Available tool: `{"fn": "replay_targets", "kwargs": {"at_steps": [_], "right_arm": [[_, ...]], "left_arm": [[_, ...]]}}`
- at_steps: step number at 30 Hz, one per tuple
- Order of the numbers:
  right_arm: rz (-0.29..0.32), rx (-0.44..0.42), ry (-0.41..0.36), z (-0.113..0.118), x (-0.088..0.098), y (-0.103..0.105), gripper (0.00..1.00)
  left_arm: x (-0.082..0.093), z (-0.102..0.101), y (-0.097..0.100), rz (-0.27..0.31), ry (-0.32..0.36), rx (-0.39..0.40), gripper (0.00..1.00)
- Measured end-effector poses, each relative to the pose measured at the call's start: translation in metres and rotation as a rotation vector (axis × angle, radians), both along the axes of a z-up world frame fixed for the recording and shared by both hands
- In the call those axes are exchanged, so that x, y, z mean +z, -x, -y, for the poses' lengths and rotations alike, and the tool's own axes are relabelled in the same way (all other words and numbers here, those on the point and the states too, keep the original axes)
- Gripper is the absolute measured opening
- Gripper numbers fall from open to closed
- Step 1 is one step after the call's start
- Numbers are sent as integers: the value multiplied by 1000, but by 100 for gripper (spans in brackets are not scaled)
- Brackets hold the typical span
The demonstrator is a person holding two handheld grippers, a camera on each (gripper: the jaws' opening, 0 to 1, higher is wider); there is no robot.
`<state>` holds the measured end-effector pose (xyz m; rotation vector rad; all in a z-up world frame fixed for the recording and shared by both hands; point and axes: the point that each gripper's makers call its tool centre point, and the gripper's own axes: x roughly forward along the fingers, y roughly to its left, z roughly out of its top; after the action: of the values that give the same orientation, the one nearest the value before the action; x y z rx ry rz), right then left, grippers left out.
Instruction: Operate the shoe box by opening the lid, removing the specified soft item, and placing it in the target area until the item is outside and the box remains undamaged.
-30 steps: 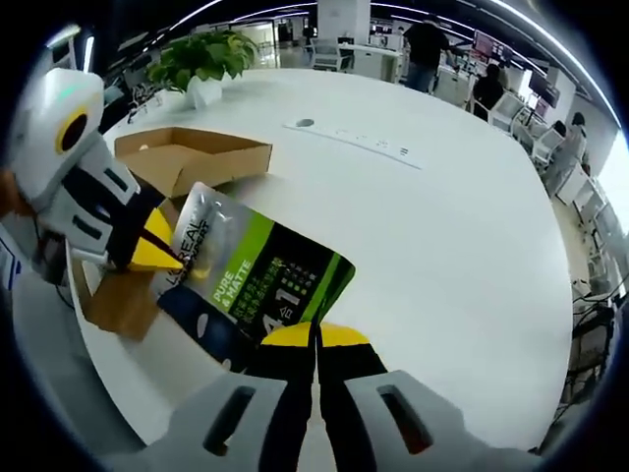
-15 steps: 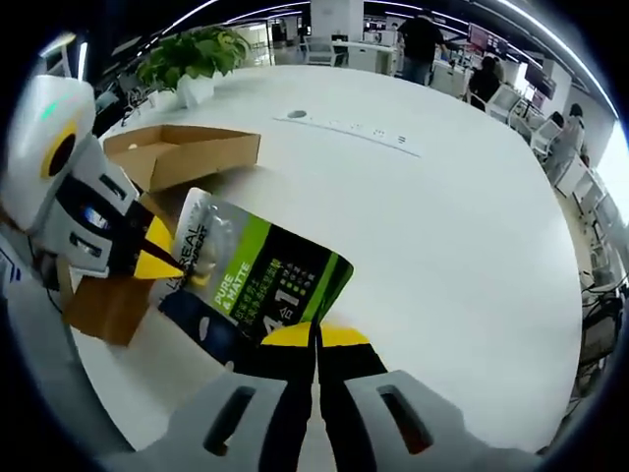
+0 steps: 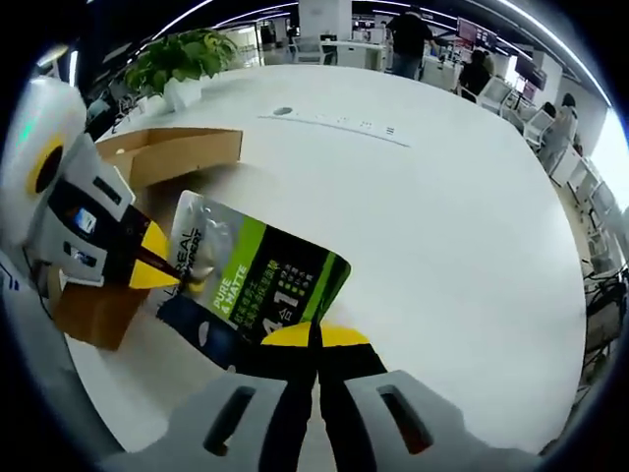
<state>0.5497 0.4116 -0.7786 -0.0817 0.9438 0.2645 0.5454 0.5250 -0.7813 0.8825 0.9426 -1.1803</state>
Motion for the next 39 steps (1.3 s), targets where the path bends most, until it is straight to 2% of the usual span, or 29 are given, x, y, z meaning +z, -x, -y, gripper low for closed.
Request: {"fn": "replay_targets", "kwargs": {"at_steps": [10, 14, 23, 28, 35, 37, 39], "right_arm": [[8, -2, -5, -3, -6, 0, 0], [-9, -16, 6, -2, -13, 1, 0], [-30, -51, 9, 1, -20, 2, 0], [-17, -9, 35, -2, -20, -2, 0], [-36, -17, 20, -3, -24, -2, 0], [-28, 35, 57, -2, -25, -2, 0], [-27, 31, 56, -3, -24, -2, 1]], "left_arm": [[-8, 0, -2, 3, -20, -14, 0], [-9, 1, 0, 10, -18, -29, 2], [3, -1, 1, 47, 12, -78, 8], [13, -1, 4, 30, 54, -60, 10], [27, -1, 3, 24, 117, -24, 12], [32, 1, 4, 19, 146, -9, 13], [36, 3, 5, 0, 181, 22, 13]]}}
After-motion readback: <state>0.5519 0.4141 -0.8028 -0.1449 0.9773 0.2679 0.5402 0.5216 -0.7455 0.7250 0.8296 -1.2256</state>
